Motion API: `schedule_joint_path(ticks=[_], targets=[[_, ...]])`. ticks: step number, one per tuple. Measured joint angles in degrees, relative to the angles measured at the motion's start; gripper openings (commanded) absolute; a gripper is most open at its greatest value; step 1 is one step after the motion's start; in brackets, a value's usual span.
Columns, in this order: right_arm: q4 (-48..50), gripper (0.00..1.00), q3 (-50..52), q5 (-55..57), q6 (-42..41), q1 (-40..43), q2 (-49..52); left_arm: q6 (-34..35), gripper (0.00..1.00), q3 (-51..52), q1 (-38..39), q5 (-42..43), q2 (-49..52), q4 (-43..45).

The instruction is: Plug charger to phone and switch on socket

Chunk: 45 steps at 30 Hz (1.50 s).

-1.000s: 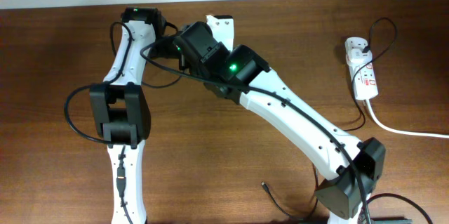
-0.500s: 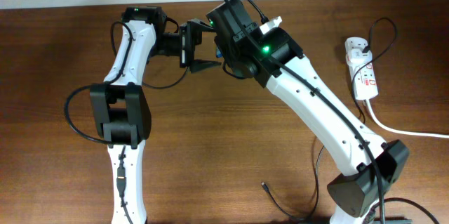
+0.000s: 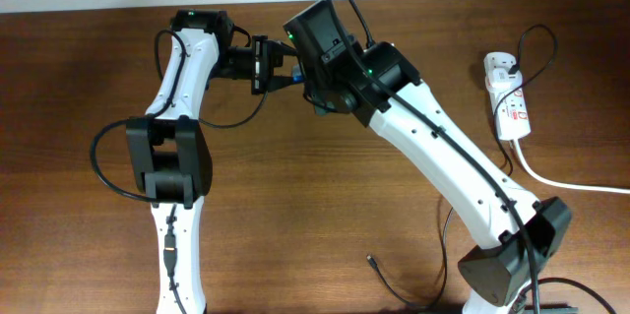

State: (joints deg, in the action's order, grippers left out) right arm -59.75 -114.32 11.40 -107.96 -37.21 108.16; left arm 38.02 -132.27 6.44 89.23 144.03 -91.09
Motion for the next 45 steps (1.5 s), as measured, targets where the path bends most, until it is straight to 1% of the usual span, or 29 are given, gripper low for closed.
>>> schedule_joint_path(ticks=[1, 2, 3, 4, 6, 8, 9, 10, 11, 13, 14, 15, 17, 18, 19, 21, 23, 25, 27, 29, 32, 34, 36, 39, 40, 41, 42, 44, 45], targets=[[0.0, 0.08, 0.0, 0.02, -0.09, 0.0, 0.0, 0.2, 0.26, 0.0, 0.0, 0.0, 0.0, 0.02], [0.0, 0.08, 0.0, 0.02, -0.17, 0.0, 0.0, 0.22, 0.26, 0.0, 0.0, 0.0, 0.0, 0.04], [0.2, 0.08, 0.0, -0.15, -0.31, 0.0, 0.0, 0.39, 0.22, 0.0, 0.0, -0.07, 0.0, 0.0], [0.22, 0.07, 0.0, -0.37, -0.31, 0.02, 0.0, 0.39, 0.17, 0.0, 0.0, -0.04, 0.0, 0.0], [0.66, 0.06, 0.0, -0.42, -0.87, 0.07, 0.0, 0.35, 0.0, 0.0, 0.0, -0.17, 0.0, -0.15], [1.36, 0.29, 0.0, -1.77, -4.63, 0.46, 0.0, -0.39, 0.0, -0.04, -0.28, 0.87, 0.0, 0.17], [0.87, 0.44, 0.0, -2.58, -1.81, 0.42, 0.0, -0.37, 0.0, -0.04, -0.42, 0.52, 0.0, -0.11], [0.92, 0.53, 0.0, -2.99, -0.09, 0.35, 0.0, -0.28, 0.0, -0.04, -0.39, 0.09, 0.0, -0.11], [1.44, 0.68, 0.0, -3.21, 3.63, 0.07, 0.0, -0.24, 0.0, -0.04, -0.28, -0.28, 0.0, -0.13], [1.57, 0.78, 0.0, -2.99, 8.83, 0.07, 0.0, -0.24, 0.0, -0.04, -0.2, -0.83, 0.0, -0.11], [1.6, 0.87, 0.0, -2.86, 13.27, 0.72, 0.0, -0.24, 0.0, -0.04, -0.2, -0.98, 0.0, 0.48], [1.46, 0.88, 0.0, -2.97, 17.53, 1.57, -0.07, -0.24, 0.0, -0.04, -0.2, -1.16, 0.0, 1.66], [1.27, 0.93, 0.0, -4.81, 31.06, 5.16, -1.97, -0.24, 0.0, -0.04, -0.2, -1.97, 0.0, 9.29], [1.09, 0.99, 0.0, -7.72, 40.48, 7.85, -3.91, -0.63, 0.0, -0.04, -0.2, -3.17, 0.0, 12.81], [-0.11, 0.99, 0.0, -10.91, 49.57, 11.56, -6.95, -2.58, 0.0, -0.07, -0.17, -4.76, 0.0, 16.9], [-7.54, 0.98, -0.28, -15.3, 61.16, 19.12, -11.63, -7.85, 0.0, -0.07, -0.2, -6.95, 0.0, 18.45], [-15.13, 0.99, -0.79, -17.33, 68.67, 25.49, -13.4, -16.15, 0.0, -0.07, -0.2, -9.11, 0.0, 18.53], [-22.91, 0.98, -0.63, -18.14, 78.66, 32.04, -12.94, -21.51, 0.0, -0.07, -0.17, -15.37, -0.22, 18.47], [-25.51, 0.98, -0.63, -17.92, 83.54, 34.47, -12.33, -25.97, 0.0, -0.04, -0.13, -26.8, -4.24, 18.29], [-27.28, 0.98, -0.57, -16.63, 86.27, 35.1, -11.65, -28.17, 0.0, -0.04, -0.09, -41.31, -13.62, 18.18], [-30.93, 0.98, 1.46, -16.65, 90.55, 34.36, -11.56, -29.24, 0.0, -0.79, -0.09, -53.88, -21.05, 15.02], [-31.15, 0.98, 6.97, -16.96, 91.91, 30.93, -11.37, -31.04, 0.0, -0.76, -0.09, -58.47, -20.44, 14.99], [-27.52, 0.99, 17.44, -17.07, 92.32, 23.28, -11.23, -31.76, 0.0, -0.74, -0.09, -61.96, -20.37, 15.56], [-24.81, 0.99, 29.16, -17.16, 92.72, 13.86, -10.91, -30.69, 0.0, -0.74, -1.92, -63.19, -20.37, 15.67], [-24.98, 0.92, 33.42, -17.29, 92.8, 10.12, -10.84, -30.49, 0.0, -0.74, -3.65, -63.41, -20.37, 15.41], [-25.0, 0.89, 35.58, -17.33, 92.83, 8.02, -10.82, -30.42, 0.0, -0.74, -5.51, -63.91, -20.37, 15.21], [-24.11, 0.82, 37.81, -17.31, 92.65, 5.66, -10.93, -30.29, 0.0, -0.74, -6.14, -64.22, -20.37, 15.26], [-20.48, 0.79, 42.47, -17.35, 90.73, 0.66, -10.93, -30.25, 0.0, -0.74, -6.4, -64.39, -20.37, 15.19], [-17.31, 0.73, 45.42, -17.33, 88.61, -2.23, -10.88, -30.25, 0.0, -0.74, -6.21, -64.39, -20.37, 15.19]])
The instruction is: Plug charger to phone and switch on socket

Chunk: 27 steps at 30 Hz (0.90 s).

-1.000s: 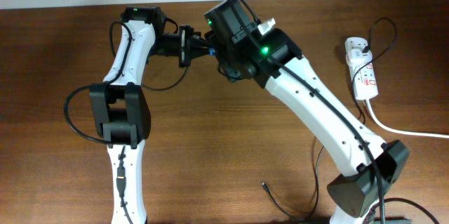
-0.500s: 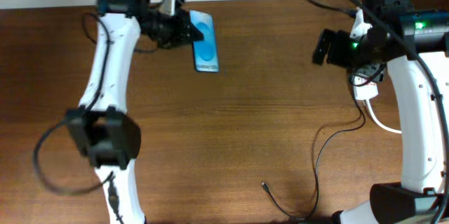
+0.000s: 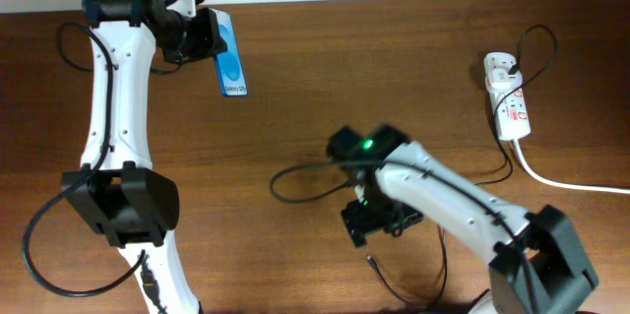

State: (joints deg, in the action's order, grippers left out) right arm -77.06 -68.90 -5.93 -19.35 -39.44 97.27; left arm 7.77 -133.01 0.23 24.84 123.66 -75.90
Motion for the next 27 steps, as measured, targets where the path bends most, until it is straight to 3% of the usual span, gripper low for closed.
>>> schedule_joint_path(ticks=[6, 11, 16, 20, 23, 27], targets=[[5.14, 0.7, 9.38, -0.74, -8.35, -7.06, 0.02, 0.0, 0.0, 0.0, 0.28, -0.02, 0.0, 0.02], [7.54, 0.66, 13.68, -3.37, -11.1, -7.54, 0.02, 0.0, 0.0, 0.0, 0.28, 0.61, 0.0, 0.02], [7.76, 0.66, 13.81, -4.13, -12.13, -7.48, 0.02, -2.47, 0.0, 0.0, 0.31, 7.1, 0.0, -3.39], [8.37, 0.68, 13.81, -4.68, -12.09, -0.79, 0.02, -5.25, 0.0, 1.7, 0.31, 8.2, 0.15, -4.68], [10.05, 0.75, 13.77, -5.99, -9.88, 5.86, 0.02, -6.47, 0.0, 1.88, 0.61, 8.22, 1.55, -5.53], [10.27, 0.76, 11.26, -6.86, -8.52, 10.01, 0.02, -8.17, 0.0, 2.01, 3.21, 8.17, 2.58, -5.7]])
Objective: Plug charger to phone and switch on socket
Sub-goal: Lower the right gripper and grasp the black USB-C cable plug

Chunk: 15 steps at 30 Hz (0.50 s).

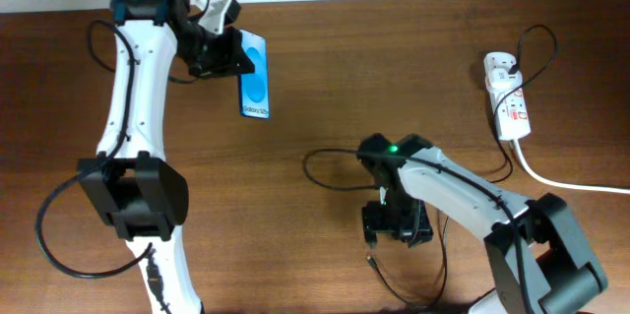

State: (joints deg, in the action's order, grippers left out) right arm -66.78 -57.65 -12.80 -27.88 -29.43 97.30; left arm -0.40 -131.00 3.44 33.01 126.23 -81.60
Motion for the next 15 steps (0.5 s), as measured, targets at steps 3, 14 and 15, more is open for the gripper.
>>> schedule_joint_path(ticks=[3, 14, 15], targets=[[-4.42, 0.76, -4.33, -0.92, 3.48, 0.96, 0.02, -0.09, 0.0, 0.0, 1.33, -1.01, 0.0, -0.07], [-1.73, 0.49, 0.48, -0.02, -1.22, -19.15, -0.07, -0.11, 0.0, 0.04, 1.31, -6.51, 0.0, -0.42], [0.72, 0.48, 1.99, 1.03, -2.36, -19.15, -0.07, -0.09, 0.0, 0.04, 1.31, -6.51, 0.0, -0.46]])
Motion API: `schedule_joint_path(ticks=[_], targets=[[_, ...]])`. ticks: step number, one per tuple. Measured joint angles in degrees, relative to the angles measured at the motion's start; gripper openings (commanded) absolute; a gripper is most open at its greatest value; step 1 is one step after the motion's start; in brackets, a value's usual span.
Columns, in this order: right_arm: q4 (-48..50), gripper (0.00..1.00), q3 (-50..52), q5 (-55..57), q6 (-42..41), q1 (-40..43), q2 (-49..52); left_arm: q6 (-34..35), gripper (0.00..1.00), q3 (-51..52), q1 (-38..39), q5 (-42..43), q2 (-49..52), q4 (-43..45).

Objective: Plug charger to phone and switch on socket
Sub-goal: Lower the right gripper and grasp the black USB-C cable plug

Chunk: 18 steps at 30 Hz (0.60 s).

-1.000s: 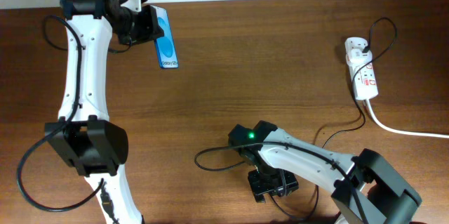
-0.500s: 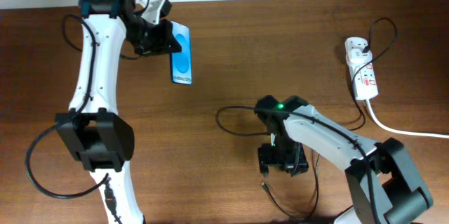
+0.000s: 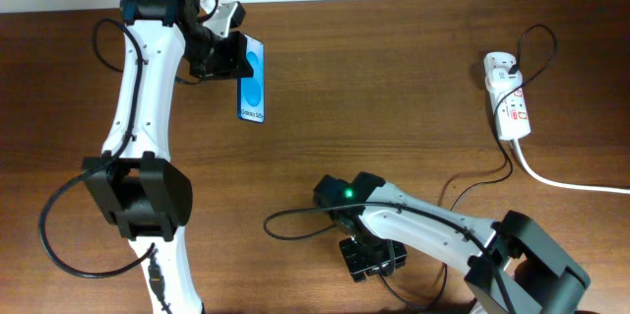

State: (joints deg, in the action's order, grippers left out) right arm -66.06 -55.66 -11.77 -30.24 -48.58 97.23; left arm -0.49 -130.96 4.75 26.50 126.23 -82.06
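A blue phone (image 3: 252, 82) hangs above the table at the back left, one short end clamped in my left gripper (image 3: 228, 54). Its free end points toward the table's front. At the right edge lies the white socket strip (image 3: 508, 95), with the black charger cable (image 3: 484, 182) running from it toward the front. My right gripper (image 3: 370, 261) is low at the table's front centre, right over the spot where the cable's end lies. The plug tip is hidden under it. How its jaws stand does not show.
A white mains lead (image 3: 571, 184) leaves the strip to the right. A black loop of arm wiring (image 3: 295, 221) lies left of the right wrist. Bare brown tabletop (image 3: 325, 147) separates the phone from the right gripper.
My right gripper has shifted a little left and toward the front and now covers the cable's plug tip, which showed just below it before. The phone and left gripper barely moved.
Both grippers met at the back centre around the phone. Then my left gripper held the phone alone at the back left while the right arm had dropped to the front near the loose cable end. Since then the right gripper has closed in on that end.
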Motion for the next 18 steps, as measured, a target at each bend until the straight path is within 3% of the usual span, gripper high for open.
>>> schedule_joint_path(ticks=[4, 8, 18], targets=[[3.26, 0.35, 3.32, 0.85, -0.57, 0.0, -0.04, 0.0, 0.0, 0.0, -0.13, 0.02, 0.0, 0.13], [7.93, 0.29, 6.58, 1.4, -0.76, 0.0, -0.07, 0.0, 0.0, 0.0, -0.22, 0.02, 0.0, 0.22], [8.94, 0.26, 7.3, 1.4, -0.81, 0.48, -0.07, 0.0, 0.0, 0.0, -0.22, 0.02, 0.0, 0.24]])
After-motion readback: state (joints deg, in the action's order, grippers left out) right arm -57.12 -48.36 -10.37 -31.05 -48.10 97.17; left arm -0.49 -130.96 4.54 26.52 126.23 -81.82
